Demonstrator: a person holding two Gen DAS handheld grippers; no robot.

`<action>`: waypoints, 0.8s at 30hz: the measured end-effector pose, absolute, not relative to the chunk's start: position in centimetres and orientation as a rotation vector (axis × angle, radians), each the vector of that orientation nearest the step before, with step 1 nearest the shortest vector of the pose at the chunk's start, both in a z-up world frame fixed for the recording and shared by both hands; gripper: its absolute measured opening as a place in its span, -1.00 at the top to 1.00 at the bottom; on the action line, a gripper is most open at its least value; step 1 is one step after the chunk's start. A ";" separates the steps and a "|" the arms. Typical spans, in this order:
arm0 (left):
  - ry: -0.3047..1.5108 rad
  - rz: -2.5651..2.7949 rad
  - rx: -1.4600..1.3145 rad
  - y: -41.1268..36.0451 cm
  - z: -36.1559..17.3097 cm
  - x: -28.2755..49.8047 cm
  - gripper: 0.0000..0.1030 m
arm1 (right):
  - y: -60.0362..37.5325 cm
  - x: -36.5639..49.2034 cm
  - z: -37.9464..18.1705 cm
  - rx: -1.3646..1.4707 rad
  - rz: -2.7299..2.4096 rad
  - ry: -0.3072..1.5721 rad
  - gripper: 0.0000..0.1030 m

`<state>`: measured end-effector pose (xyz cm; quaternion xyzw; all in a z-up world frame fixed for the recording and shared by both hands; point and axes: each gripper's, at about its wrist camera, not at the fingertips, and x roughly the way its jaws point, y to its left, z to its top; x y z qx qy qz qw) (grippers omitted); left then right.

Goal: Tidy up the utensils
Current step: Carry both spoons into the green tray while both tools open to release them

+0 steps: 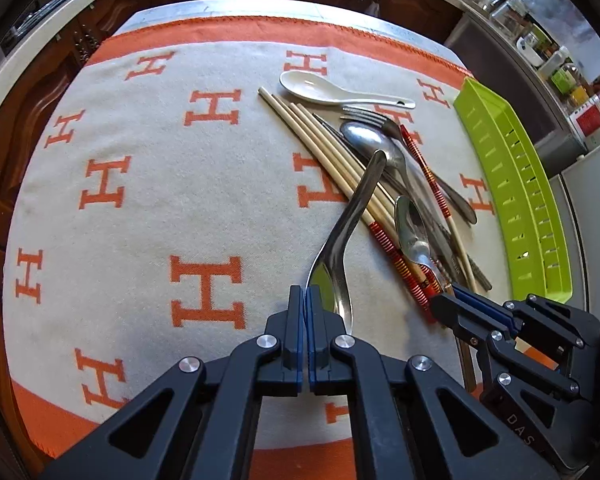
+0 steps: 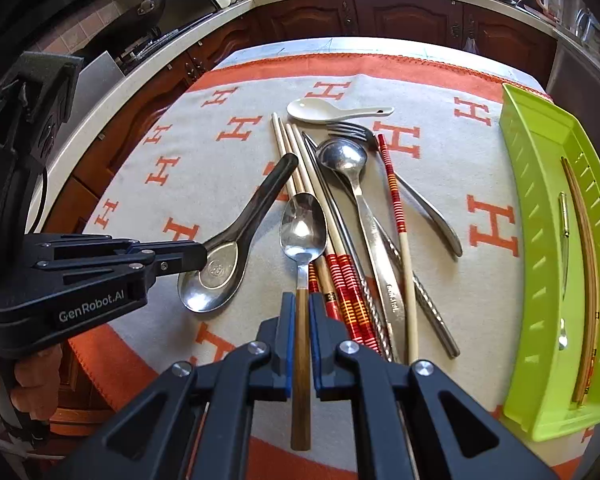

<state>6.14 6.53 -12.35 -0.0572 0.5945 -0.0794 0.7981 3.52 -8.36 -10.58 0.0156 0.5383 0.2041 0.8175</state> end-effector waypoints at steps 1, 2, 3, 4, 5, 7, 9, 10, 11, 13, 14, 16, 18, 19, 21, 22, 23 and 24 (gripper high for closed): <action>1.272 -0.161 -0.126 6.5 -12.1 6.0 1.00 | -8.5 3.5 -10.4 0.034 0.437 1.144 0.88; 1.266 -0.155 -0.131 6.5 -11.9 6.0 1.00 | -8.7 3.5 -10.3 0.035 0.439 1.142 0.88; 1.262 -0.149 -0.138 6.5 -11.6 5.9 1.00 | -8.9 3.5 -10.1 0.038 0.440 1.139 0.88; 1.256 -0.145 -0.145 6.5 -11.2 5.8 1.00 | -9.2 3.4 -9.9 0.046 0.440 1.137 0.88; 1.253 -0.146 -0.147 6.4 -11.0 5.8 1.00 | -9.2 3.4 -9.9 0.046 0.440 1.137 0.88; 1.240 -0.146 -0.151 6.0 -10.2 5.7 1.00 | -9.6 3.3 -9.5 0.055 0.439 1.131 0.88; 1.232 -0.154 -0.155 5.8 -9.5 5.6 1.00 | -10.0 3.2 -9.1 0.063 0.436 1.124 0.88; 1.225 -0.154 -0.153 5.4 -8.9 5.5 1.00 | -10.4 3.2 -8.7 0.072 0.433 1.118 0.88; 1.222 -0.160 -0.153 5.2 -8.6 5.6 1.00 | -10.6 3.2 -8.5 0.079 0.430 1.115 0.88; 1.209 -0.177 -0.147 4.2 -7.6 5.6 1.00 | -11.3 3.2 -8.0 0.094 0.425 1.108 0.88; 1.204 -0.186 -0.144 3.9 -7.3 5.6 1.00 | -11.6 3.2 -7.7 0.099 0.421 1.103 0.88; 1.188 -0.215 -0.133 2.5 -6.3 5.5 1.00 | -12.4 3.3 -7.2 0.113 0.411 1.093 0.88; 1.177 -0.240 -0.122 1.3 -5.7 5.6 1.00 | -12.9 3.3 -6.8 0.123 0.402 1.087 0.88; 1.168 -0.257 -0.111 0.3 -5.3 5.7 1.00 | -13.5 3.3 -6.6 0.131 0.395 1.083 0.88; 1.159 -0.283 -0.099 -1.1 -4.8 6.1 1.00 | -14.6 3.4 -6.2 0.149 0.374 1.076 0.88; 1.151 -0.295 -0.094 -2.0 -4.4 6.3 1.00 | -15.3 3.4 -6.0 0.158 0.359 1.073 0.88; 1.147 -0.313 -0.091 -3.0 -4.2 6.6 1.00 | -16.0 3.5 -5.8 0.165 0.344 1.070 0.88; 1.144 -0.321 -0.090 -3.4 -4.1 6.7 1.00 | -16.6 3.5 -5.6 0.171 0.329 1.066 0.88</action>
